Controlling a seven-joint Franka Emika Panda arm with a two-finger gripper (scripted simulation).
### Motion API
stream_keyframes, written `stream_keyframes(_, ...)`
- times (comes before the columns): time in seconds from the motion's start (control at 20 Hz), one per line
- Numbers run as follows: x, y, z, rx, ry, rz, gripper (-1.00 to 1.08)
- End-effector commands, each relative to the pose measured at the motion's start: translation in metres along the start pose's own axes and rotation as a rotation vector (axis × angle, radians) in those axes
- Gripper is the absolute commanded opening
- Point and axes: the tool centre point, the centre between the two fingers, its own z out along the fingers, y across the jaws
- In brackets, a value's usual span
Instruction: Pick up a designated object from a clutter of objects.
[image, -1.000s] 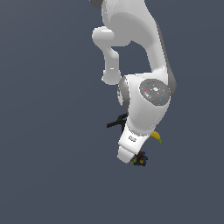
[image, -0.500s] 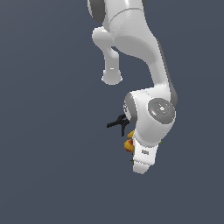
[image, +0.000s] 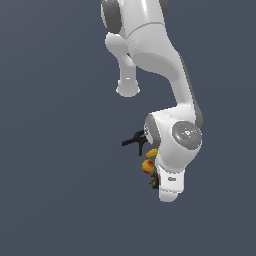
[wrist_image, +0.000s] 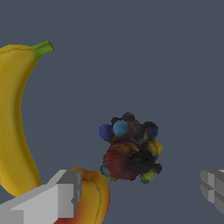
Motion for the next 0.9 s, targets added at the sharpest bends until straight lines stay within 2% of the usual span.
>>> stream_keyframes(0.0, 0.001, 0.001, 0.002, -0.001, 0.002, -0.012, 1.0)
stream_keyframes(0.3, 0.001, 0.0, 0.008, 0.0, 0.001, -0.009, 1.0)
stream_keyframes(0.85, 0.001, 0.0, 0.052, -0.001, 0.001, -0.013, 1.0)
